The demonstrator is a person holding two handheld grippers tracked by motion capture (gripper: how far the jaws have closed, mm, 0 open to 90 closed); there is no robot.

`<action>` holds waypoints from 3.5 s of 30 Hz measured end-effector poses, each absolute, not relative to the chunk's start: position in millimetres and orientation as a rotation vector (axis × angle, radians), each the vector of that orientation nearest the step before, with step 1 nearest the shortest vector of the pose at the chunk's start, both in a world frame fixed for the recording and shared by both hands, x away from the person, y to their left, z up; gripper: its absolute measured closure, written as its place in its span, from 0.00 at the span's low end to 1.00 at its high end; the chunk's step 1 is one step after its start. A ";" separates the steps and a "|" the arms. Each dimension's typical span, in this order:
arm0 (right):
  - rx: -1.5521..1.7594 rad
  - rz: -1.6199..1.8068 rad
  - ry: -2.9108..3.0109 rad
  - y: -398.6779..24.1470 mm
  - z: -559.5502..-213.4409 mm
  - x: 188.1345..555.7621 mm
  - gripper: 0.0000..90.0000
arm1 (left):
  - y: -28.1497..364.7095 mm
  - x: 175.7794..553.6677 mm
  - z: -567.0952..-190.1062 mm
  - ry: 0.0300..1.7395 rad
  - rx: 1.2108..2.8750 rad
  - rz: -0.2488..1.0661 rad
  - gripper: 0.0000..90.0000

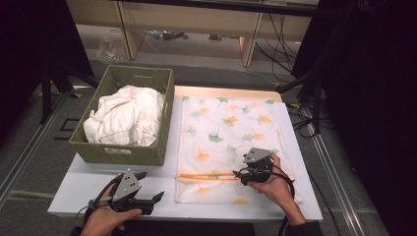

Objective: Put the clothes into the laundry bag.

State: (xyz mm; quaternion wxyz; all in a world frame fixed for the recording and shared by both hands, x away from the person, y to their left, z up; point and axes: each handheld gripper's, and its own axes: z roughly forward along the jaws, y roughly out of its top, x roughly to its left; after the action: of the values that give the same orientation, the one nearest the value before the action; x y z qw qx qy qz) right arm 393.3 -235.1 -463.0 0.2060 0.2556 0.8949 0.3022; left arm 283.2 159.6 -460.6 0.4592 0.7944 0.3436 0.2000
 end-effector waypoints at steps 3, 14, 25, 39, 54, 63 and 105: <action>0.670 0.797 2.526 -232.8 -465.8 399.5 0.40 | 159.8 284.8 -460.4 0.844 1.967 0.497 0.19; 0.533 0.697 2.606 -221.2 -472.5 407.9 0.51 | 162.2 289.4 -464.8 0.861 1.982 0.477 0.20; 0.527 0.571 2.558 -218.8 -471.7 425.2 0.76 | 163.1 291.4 -465.5 0.870 1.986 0.480 0.21; 0.519 0.569 2.551 -216.2 -467.9 434.9 0.97 | 163.9 297.9 -454.8 0.859 1.949 0.528 0.22; 0.430 0.606 2.465 -212.3 -436.5 433.6 0.99 | 182.9 357.5 -381.2 0.946 1.840 0.607 0.21; 0.383 0.628 2.411 -203.0 -407.4 437.6 1.00 | 204.7 439.4 -347.8 1.001 2.060 0.728 0.20; 0.316 0.687 2.397 -198.0 -376.9 440.2 0.99 | 210.5 554.9 -457.0 1.411 2.325 0.368 0.00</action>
State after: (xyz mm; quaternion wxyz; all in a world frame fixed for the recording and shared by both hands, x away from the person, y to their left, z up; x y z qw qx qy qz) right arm 440.2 -198.0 -376.9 0.3091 0.1196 0.9069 0.2601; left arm 554.9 210.5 -457.0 0.1972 0.8305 0.5040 0.1316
